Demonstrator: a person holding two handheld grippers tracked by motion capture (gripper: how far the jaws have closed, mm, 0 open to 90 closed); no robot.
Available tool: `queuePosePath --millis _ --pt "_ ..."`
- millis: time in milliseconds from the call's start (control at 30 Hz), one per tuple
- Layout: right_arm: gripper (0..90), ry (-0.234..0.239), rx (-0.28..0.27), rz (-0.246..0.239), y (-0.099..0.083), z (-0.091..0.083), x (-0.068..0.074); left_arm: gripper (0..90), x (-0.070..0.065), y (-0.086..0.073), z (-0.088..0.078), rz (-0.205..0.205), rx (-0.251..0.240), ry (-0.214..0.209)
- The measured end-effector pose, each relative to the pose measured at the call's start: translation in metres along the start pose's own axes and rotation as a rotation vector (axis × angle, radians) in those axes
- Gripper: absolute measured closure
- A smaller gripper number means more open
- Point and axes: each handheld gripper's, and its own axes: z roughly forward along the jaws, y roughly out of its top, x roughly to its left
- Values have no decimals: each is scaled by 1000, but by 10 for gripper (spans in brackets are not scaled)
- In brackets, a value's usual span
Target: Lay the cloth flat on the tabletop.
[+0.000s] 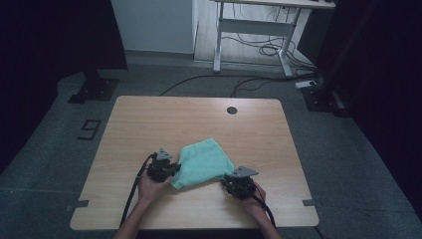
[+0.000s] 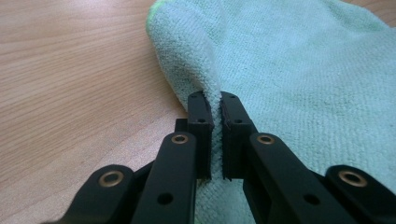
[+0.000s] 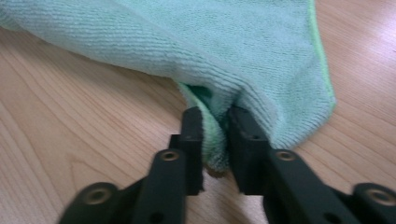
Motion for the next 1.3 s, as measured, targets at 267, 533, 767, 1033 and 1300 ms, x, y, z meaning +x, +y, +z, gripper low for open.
queuePosePath --millis 267,533,767,1033,1300 --pt "854 111 -113 58 7 -37 -16 846 4 7 -15 -13 -48 -12" --pt "856 111 -292 56 22 -93 -28 847 -3 24 -36 -6 -114 -47" --pt "835 40 -244 68 11 -78 -47 839 -10 13 -20 24 -33 -56" --pt "637 5 -161 125 -1 -64 -53 826 -12 3 -11 26 10 -33" --pt "561 26 -103 141 -10 -59 -43 826 -4 1 -13 -4 -4 -12"
